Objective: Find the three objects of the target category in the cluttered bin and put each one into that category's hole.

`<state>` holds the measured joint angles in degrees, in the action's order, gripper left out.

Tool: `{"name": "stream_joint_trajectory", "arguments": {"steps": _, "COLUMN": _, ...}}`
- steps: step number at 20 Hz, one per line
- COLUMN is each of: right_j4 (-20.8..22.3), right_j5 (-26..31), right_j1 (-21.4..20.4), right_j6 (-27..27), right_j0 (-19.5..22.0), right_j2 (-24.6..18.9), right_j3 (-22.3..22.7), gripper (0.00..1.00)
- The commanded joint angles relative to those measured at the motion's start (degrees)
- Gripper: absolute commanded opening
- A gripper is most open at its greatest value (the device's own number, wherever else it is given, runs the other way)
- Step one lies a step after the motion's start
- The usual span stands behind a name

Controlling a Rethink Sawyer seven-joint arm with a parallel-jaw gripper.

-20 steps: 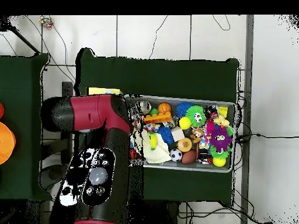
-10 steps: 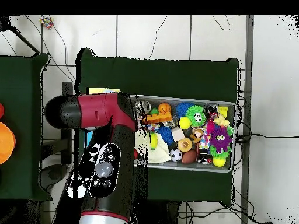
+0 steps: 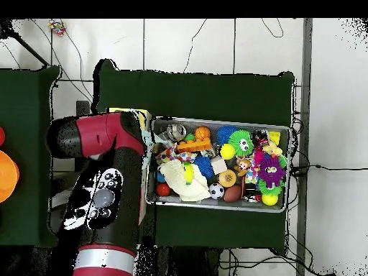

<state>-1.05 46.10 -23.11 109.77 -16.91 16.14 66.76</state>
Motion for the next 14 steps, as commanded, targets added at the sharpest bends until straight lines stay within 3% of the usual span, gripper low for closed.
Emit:
{"name": "stream_joint_trajectory", "arguments": {"steps": 1, "right_j4": -1.09, "right_j5": 4.88, "right_j1": 4.67, "right_j6": 13.51, "right_j0": -0.74, "right_j2": -1.11, "right_j3": -2.79, "gripper": 0.00}}
{"name": "stream_joint_trajectory", "arguments": {"steps": 8, "right_j4": -2.40, "right_j5": 0.73, "right_j1": 6.05, "right_j6": 12.34, "right_j0": 0.30, "right_j2": -2.38, "right_j3": -2.12, "gripper": 0.00}}
{"name": "stream_joint_trajectory", "arguments": {"steps": 14, "right_j4": -1.95, "right_j5": -4.26, "right_j1": 3.47, "right_j6": 7.23, "right_j0": 3.50, "right_j2": -4.74, "right_j3": 3.07, "gripper": 0.00}}
